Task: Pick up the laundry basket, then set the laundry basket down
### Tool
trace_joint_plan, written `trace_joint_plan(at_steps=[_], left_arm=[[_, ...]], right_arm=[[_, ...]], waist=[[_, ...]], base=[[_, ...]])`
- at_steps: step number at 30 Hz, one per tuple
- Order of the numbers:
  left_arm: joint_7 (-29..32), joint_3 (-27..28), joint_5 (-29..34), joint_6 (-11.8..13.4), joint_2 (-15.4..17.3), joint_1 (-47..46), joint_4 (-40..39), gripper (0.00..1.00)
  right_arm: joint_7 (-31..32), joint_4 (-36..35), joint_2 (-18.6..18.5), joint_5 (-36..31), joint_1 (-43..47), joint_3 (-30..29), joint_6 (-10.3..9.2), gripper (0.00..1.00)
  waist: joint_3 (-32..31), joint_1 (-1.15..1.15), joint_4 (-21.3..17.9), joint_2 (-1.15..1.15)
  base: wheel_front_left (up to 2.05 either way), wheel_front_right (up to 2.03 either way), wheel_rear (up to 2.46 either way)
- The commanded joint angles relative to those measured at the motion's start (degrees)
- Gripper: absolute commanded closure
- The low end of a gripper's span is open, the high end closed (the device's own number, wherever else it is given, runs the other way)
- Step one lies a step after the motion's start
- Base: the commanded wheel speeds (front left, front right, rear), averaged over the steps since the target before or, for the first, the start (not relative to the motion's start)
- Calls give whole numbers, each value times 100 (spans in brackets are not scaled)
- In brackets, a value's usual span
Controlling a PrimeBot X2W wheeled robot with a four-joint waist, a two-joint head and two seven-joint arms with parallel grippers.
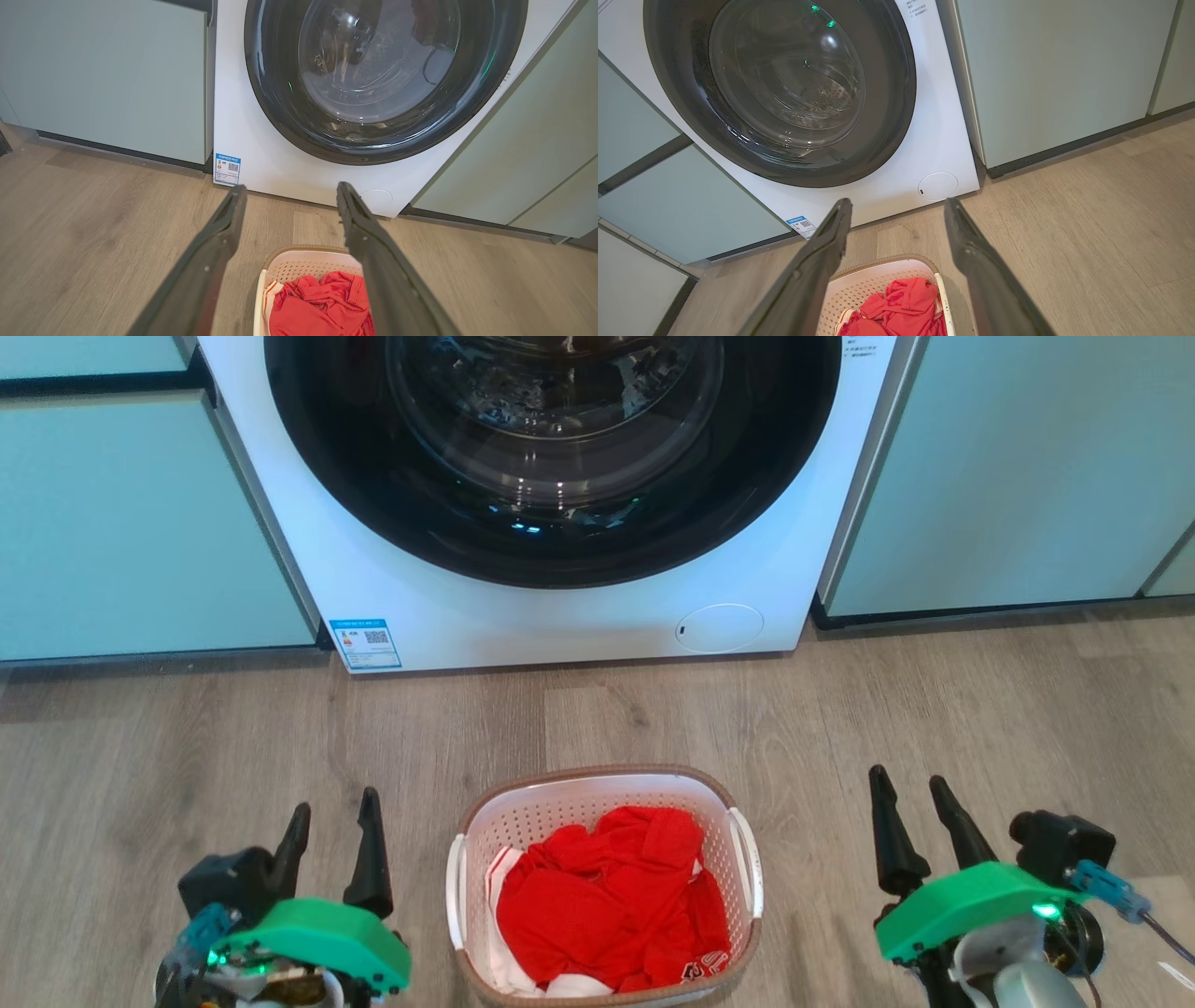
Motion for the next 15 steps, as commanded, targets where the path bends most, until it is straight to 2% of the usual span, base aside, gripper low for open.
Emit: trace_joint_plan(at_steps=[1, 15], left_arm=[[-104, 88, 203, 63, 98, -159, -215, 0], [-340, 115, 1143, 93, 23, -28, -289, 0]], right_arm=[[-99, -254, -61, -210, -223, 144, 26, 0], [-334, -368, -72, -1147, -191, 346, 30, 0]], waist=[[-8, 0, -6, 0], [-13, 0, -16, 0]], base=[[0, 0, 0], [0, 0, 0]])
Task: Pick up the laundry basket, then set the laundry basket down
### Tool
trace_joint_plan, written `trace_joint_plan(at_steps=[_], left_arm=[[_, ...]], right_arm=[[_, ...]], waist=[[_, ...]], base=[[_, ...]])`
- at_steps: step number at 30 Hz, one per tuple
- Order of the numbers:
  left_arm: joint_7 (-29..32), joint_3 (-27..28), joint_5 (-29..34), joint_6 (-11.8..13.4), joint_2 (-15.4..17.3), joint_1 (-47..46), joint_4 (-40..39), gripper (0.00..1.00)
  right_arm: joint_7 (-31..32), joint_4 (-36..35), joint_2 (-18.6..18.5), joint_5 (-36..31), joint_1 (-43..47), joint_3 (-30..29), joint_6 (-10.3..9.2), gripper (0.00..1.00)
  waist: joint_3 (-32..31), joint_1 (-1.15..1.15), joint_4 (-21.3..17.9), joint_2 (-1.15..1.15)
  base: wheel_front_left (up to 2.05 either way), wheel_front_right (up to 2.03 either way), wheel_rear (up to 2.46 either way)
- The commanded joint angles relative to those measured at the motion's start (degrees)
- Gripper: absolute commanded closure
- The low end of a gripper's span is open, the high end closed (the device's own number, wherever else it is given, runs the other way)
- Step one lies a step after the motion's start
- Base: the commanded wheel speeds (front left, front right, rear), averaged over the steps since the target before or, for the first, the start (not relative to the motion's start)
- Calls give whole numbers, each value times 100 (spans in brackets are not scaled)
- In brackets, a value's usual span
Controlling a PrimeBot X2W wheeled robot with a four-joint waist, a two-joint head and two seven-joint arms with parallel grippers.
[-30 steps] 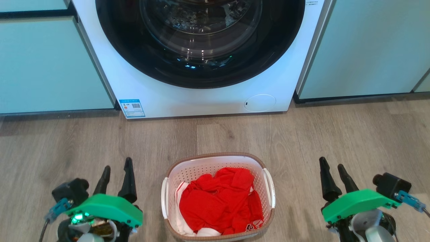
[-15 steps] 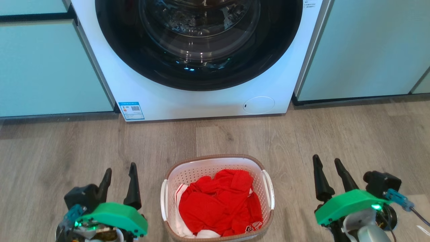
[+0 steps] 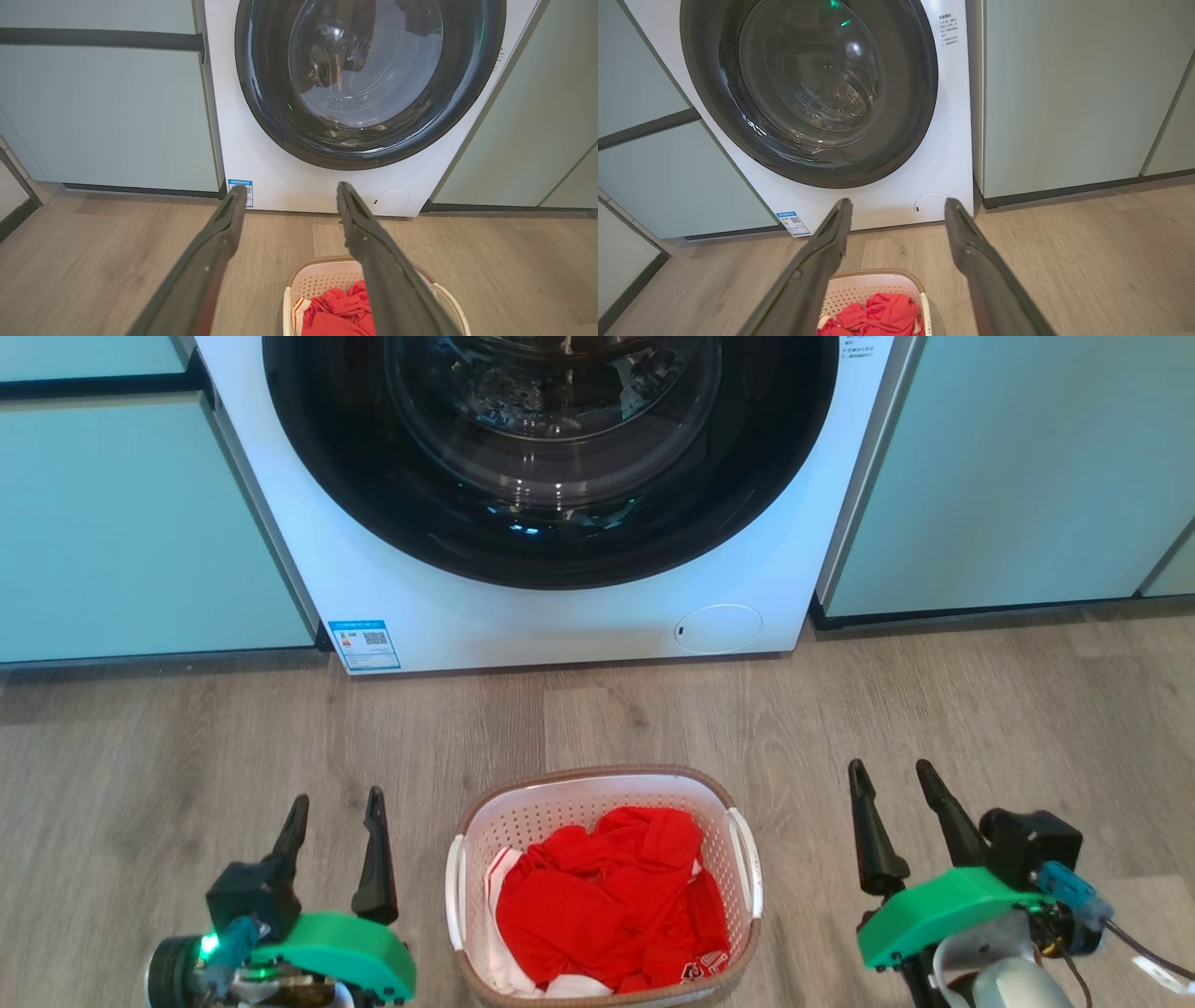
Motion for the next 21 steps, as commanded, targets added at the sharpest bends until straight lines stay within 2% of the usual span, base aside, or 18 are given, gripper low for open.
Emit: trace_joint_plan(at_steps=[1, 16, 21], left_arm=[[-99, 145, 222, 45, 22, -126, -244, 0], [-368, 232, 1352, -9, -122, -14, -304, 0], [-375, 281, 1400, -53, -159, -11, -278, 0]], right_arm=[[-102, -225, -61, -210, -196, 164, 31, 0], [-370, -351, -73, -1276, -200, 361, 35, 0], [-378, -345, -73, -1302, -204, 365, 35, 0]], waist=[[4, 0, -2, 0], [9, 0, -37, 0], [14, 0, -35, 0]], base=[[0, 0, 0], [0, 0, 0], [0, 0, 0]])
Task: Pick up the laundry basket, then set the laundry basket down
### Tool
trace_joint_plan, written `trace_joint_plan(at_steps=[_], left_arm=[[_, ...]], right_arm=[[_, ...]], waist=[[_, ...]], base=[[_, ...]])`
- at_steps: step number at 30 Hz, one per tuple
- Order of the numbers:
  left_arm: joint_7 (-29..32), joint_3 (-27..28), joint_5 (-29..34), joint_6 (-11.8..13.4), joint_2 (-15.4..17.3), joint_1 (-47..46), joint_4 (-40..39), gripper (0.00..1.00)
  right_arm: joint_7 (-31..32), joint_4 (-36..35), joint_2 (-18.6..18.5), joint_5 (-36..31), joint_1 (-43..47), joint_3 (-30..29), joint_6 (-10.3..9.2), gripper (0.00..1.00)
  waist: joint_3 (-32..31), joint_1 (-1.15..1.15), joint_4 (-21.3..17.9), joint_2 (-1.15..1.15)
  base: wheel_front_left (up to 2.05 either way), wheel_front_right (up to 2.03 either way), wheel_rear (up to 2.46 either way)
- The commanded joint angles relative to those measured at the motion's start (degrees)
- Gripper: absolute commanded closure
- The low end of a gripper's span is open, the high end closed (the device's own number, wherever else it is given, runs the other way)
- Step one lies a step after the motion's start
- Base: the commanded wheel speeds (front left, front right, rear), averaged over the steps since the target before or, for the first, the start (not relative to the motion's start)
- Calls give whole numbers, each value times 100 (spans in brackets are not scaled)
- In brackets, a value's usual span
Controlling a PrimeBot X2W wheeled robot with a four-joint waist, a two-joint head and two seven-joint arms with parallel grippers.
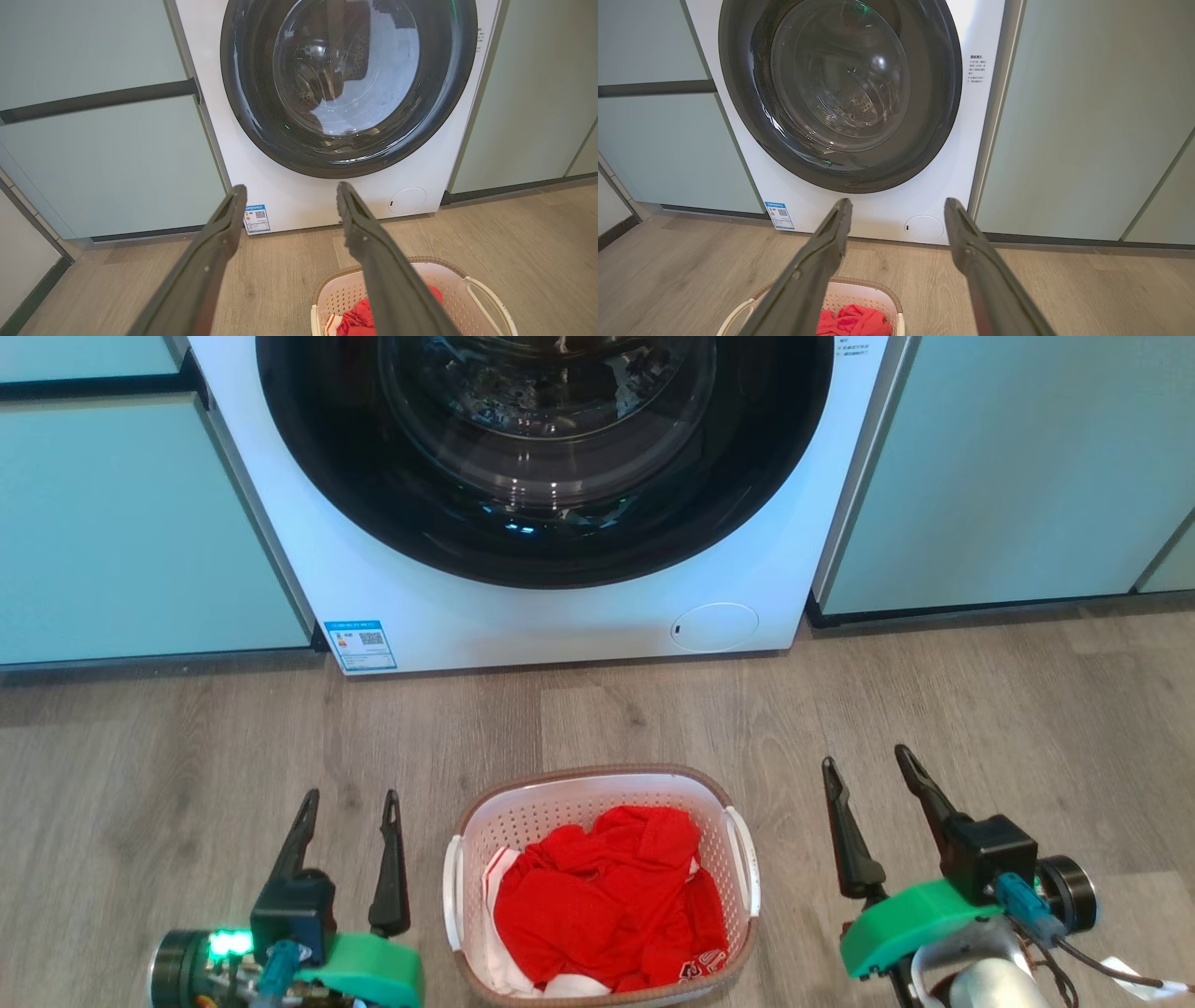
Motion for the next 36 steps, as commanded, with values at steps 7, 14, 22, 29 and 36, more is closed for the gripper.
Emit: trace_joint_plan(at_steps=[7, 14, 22, 29, 36], left_arm=[[-56, 281, 51, -63, -54, -143, -165, 0], [-56, 334, 89, -116, -92, -142, -146, 0], [-56, 363, 136, -148, -122, -150, -127, 0], [-56, 384, 151, -173, -140, -160, -107, 0], [-56, 378, 143, -207, -162, -205, -44, 0]], right_arm=[[-78, -208, -58, -20, -210, 150, 35, 0], [-78, -208, -58, -15, -216, 141, 35, 0], [-78, -200, -58, -9, -224, 124, 35, 0], [-78, -198, -58, 0, -229, 101, 35, 0], [-78, -175, -58, -7, -262, 77, 35, 0]], waist=[[5, 0, -2, 0], [14, 0, -7, 0], [29, 0, -10, 0], [69, 0, -7, 0], [230, 0, 25, 0]], base=[[0, 0, 0], [0, 0, 0], [0, 0, 0], [0, 0, 0], [0, 0, 0]])
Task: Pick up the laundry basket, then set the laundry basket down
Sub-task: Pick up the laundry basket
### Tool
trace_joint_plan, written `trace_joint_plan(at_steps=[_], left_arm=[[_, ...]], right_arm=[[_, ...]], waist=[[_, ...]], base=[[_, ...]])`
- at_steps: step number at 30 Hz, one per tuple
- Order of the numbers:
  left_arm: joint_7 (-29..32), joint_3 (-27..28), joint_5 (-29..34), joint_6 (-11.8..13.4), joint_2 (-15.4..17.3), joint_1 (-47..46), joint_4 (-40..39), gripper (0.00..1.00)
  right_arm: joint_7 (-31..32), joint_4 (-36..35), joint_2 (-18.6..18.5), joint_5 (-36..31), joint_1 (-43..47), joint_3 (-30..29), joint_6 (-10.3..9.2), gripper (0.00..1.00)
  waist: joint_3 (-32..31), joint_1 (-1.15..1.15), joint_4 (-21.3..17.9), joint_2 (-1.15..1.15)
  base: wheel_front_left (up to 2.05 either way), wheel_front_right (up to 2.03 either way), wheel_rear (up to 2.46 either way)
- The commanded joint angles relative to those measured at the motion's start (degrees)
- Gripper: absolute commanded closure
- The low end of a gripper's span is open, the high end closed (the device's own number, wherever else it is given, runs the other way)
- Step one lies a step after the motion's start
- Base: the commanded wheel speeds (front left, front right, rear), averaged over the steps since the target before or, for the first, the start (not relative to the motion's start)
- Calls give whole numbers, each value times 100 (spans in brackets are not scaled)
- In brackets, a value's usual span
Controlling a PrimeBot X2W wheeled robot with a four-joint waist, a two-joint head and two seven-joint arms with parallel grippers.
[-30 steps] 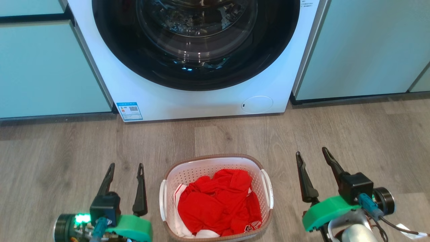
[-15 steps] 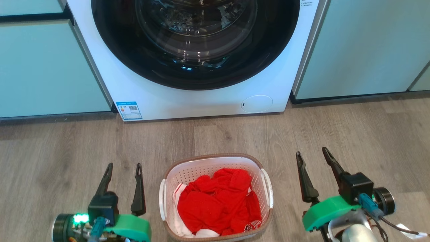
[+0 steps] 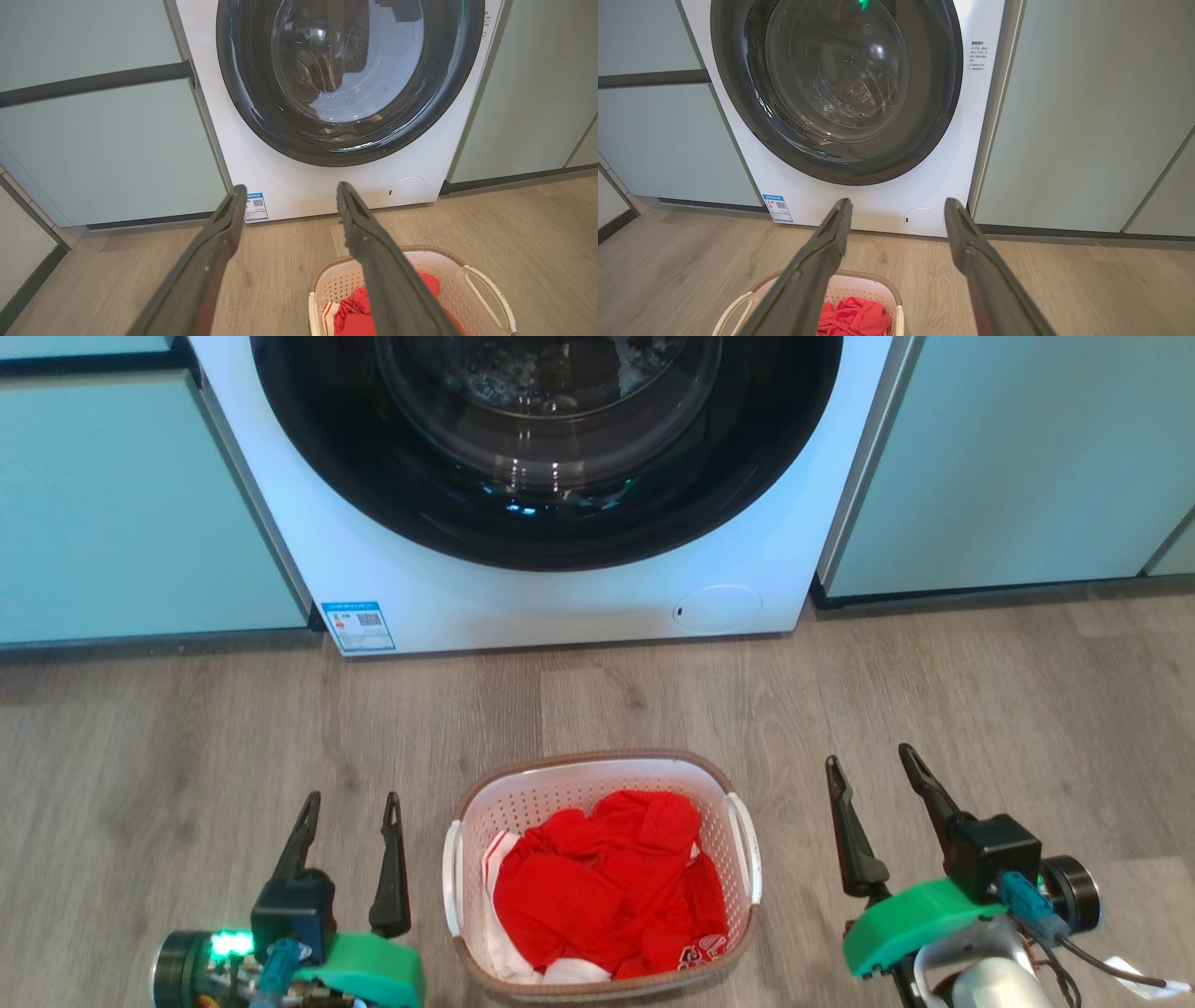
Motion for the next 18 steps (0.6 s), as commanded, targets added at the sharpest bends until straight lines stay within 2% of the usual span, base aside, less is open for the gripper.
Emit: trace_joint_plan(at_steps=[1, 9, 18], left_arm=[[-56, 186, 29, -3, -18, -224, -136, 0], [-56, 175, 3, -38, -43, -528, -4, 0], [-56, 180, -36, -112, -67, -1349, 469, 0]], right_arm=[[-78, -169, -55, -7, -283, 111, 35, 0], [-78, -26, -55, -1, -570, 84, 35, 0], [-78, 366, -55, -48, -1351, 4, 35, 0]], waist=[[111, 0, 13, 0], [660, 0, 50, 0], [1776, 0, 87, 0]], base=[[0, 0, 0], [0, 0, 0], [0, 0, 0]])
